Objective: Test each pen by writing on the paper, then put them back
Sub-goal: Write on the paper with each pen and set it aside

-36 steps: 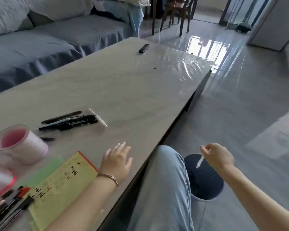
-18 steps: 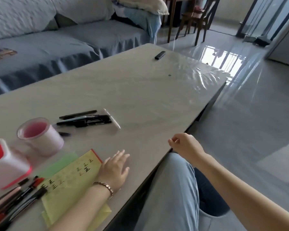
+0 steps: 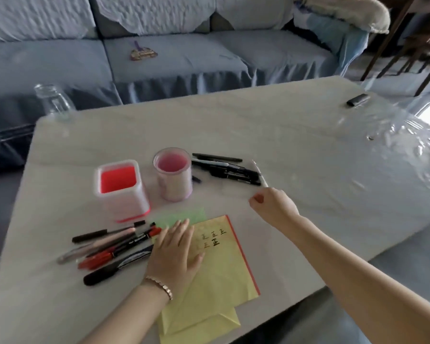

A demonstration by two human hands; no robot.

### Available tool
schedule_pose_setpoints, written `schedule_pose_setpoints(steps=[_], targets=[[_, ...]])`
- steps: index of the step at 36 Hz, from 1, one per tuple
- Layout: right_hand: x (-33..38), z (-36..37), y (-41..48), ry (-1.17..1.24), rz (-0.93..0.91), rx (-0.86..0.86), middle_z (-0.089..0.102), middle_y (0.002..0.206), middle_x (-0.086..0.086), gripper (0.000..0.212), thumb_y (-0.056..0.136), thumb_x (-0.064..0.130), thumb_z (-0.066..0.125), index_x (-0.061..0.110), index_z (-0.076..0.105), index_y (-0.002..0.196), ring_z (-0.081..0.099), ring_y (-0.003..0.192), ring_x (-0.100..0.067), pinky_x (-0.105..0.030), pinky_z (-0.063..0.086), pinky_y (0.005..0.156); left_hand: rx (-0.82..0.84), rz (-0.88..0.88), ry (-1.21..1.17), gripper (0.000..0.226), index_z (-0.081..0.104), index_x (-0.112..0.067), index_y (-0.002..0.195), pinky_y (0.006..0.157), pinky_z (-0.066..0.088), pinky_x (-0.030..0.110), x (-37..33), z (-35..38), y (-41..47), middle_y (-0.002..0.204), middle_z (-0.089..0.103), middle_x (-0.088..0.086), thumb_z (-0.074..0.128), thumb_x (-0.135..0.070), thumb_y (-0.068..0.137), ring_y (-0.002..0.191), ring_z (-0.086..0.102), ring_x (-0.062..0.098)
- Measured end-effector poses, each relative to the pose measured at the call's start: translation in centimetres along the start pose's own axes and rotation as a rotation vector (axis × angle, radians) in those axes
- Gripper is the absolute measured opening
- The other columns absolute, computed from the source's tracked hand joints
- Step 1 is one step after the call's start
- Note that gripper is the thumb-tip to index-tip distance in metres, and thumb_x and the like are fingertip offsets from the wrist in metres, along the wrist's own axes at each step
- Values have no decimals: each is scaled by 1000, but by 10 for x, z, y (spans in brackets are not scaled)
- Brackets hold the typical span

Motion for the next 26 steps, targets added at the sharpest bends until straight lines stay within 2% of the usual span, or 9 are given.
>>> schedule_pose_setpoints(steps=[2, 5, 9, 14, 18, 20, 22, 24, 26], targets=[[5, -1, 13, 7, 5, -49, 57, 75, -2, 16, 82, 20, 45, 18, 57, 72, 53, 68, -26, -25, 34, 50, -6, 13, 14, 60, 62, -1, 114, 109, 10, 33, 0, 3, -2, 124, 59, 13, 33, -46, 86, 114, 57, 26], [4, -6, 31, 48, 16, -127, 57, 104, -4, 25, 81, 14, 49, 21, 65, 99, 57, 89, -28, -27, 39, 66, -23, -4, -4, 59, 63, -2, 114, 108, 13, 35, 0, 7, -3, 124, 59, 12, 38, -43, 80, 115, 56, 27], [-6, -6, 52, -35, 83, -127, 50, 121, -11, 36, 87, 13, 51, 17, 53, 122, 55, 106, -32, -30, 38, 74, -58, -23, -25, 58, 64, -5, 113, 108, 11, 33, -1, 6, -1, 123, 60, 10, 39, -44, 77, 115, 57, 24], [-21, 2, 61, 64, 174, -97, 53, 120, -14, 37, 89, 12, 46, 15, 45, 126, 53, 106, -33, -32, 40, 74, -91, -5, -29, 57, 65, -6, 112, 108, 11, 32, -1, 7, 0, 125, 59, 9, 40, -44, 77, 117, 55, 23], [-33, 3, 56, 209, 226, -70, 59, 112, -14, 39, 87, 16, 53, 6, 46, 124, 56, 99, -32, -33, 44, 74, -127, 9, -36, 57, 63, -5, 114, 109, 12, 33, -1, 9, 1, 128, 56, 10, 41, -43, 77, 123, 42, 20], [-35, 0, 47, 351, 223, -66, 61, 98, -12, 35, 85, 13, 53, 6, 50, 119, 56, 82, -29, -30, 44, 66, -134, 12, -35, 58, 62, -5, 115, 108, 11, 32, -1, 8, 2, 128, 57, 10, 41, -43, 76, 123, 40, 19], [-32, -4, 34, 499, 188, -66, 54, 78, -5, 27, 85, 11, 48, 15, 50, 112, 50, 63, -23, -28, 39, 55, -132, 10, -34, 58, 62, -5, 115, 108, 10, 32, -1, 8, 2, 128, 57, 9, 41, -43, 76, 123, 40, 19], [-26, -6, 18, 672, 143, -69, 46, 71, -1, 26, 86, 6, 44, 24, 50, 104, 44, 59, -18, -27, 40, 53, -132, 10, -40, 58, 61, -6, 116, 109, 10, 31, -1, 9, 2, 128, 56, 9, 41, -43, 77, 122, 43, 20], [-19, -8, 0, 832, 93, -68, 43, 72, 0, 23, 86, 1, 43, 22, 51, 89, 41, 61, -15, -26, 39, 56, -134, 8, -40, 58, 61, -5, 117, 109, 11, 31, -1, 8, 2, 128, 56, 9, 41, -43, 78, 121, 48, 22]])
Point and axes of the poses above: each hand's wrist, its own y-axis towards the middle knuckle, its own z-axis out of the palm, x = y × z, the point moved 3 cm from there along y, towards the middle knuckle
